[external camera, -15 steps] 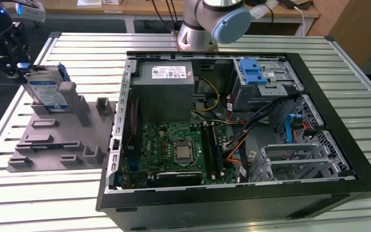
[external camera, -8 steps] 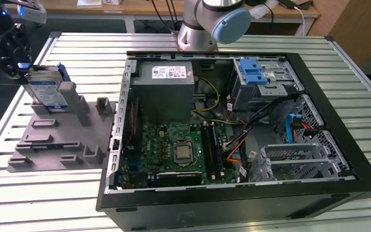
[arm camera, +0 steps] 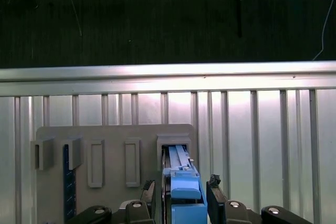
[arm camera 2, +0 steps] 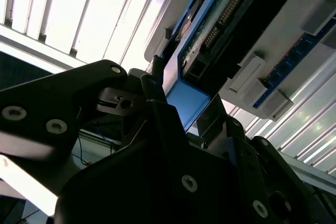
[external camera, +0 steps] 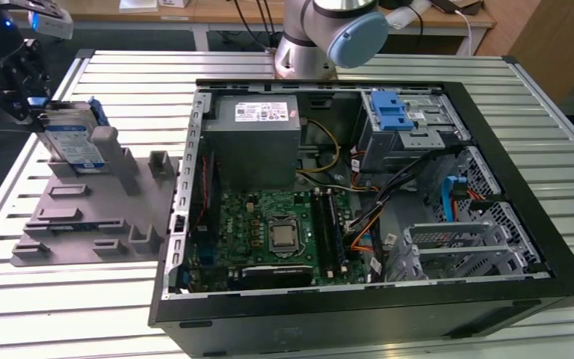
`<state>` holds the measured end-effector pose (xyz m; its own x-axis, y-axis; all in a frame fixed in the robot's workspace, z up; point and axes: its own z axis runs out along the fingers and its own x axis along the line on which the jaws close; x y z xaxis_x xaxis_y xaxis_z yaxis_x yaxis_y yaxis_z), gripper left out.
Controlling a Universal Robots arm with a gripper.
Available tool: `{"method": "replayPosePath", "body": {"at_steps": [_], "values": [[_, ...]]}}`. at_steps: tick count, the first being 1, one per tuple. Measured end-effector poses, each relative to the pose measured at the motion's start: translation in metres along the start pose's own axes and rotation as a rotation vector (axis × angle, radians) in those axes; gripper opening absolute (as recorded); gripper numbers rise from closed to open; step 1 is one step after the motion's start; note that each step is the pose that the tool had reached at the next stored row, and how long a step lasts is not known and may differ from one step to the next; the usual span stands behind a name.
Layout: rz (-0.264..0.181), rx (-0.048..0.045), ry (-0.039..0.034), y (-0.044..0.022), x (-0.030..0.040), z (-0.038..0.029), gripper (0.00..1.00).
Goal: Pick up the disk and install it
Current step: 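Pick up the disk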
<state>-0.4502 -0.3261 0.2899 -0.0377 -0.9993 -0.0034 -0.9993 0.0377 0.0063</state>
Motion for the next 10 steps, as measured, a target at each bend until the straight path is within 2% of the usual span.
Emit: {"method": "replayPosePath", "body": {"at_steps": [10], "values": [[0.000, 0.0001, 0.0003, 0.0000, 0.0000, 0.0011, 0.49]]}}
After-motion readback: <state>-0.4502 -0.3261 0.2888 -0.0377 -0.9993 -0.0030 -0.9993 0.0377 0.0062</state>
